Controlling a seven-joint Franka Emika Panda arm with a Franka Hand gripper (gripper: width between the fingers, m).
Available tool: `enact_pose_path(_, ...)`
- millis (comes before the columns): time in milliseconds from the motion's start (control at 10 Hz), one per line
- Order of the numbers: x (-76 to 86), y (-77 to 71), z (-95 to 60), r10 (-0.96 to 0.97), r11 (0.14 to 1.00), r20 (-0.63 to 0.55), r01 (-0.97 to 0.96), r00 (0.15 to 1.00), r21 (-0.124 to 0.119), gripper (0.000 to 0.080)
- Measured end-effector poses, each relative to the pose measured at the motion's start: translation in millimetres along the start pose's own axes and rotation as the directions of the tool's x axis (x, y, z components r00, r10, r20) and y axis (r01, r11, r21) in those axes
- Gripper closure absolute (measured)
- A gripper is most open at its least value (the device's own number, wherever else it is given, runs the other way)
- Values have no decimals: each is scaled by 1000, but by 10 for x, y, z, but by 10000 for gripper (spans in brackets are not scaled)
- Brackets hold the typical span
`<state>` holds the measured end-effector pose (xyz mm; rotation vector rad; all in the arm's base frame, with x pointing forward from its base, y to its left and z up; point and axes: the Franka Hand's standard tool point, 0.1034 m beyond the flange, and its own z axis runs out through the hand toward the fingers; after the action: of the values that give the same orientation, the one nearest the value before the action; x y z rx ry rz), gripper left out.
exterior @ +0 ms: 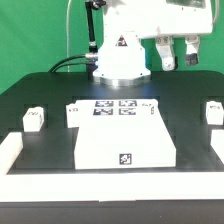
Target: Assemble one leg
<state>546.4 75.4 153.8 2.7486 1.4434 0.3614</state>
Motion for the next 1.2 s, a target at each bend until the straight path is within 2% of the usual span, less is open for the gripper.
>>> enact_pose_path(600, -20, 4, 8, 1, 1000, 6, -1, 1000, 3, 150)
enact_pose_path(700, -96, -7, 15, -48, 999, 9, 48, 999, 1, 150)
enact_pose_path(800, -289, -55, 39, -143, 990, 16, 143, 990, 3, 150)
enact_pose_path(900, -513, -122, 92, -207, 978, 30, 206, 978, 22, 150)
enact_pose_path(1100, -858, -188, 264, -381, 924, 48, 379, 924, 46, 150)
enact_pose_path(1200, -896, -173, 310, -439, 898, 64, 436, 896, 55, 150)
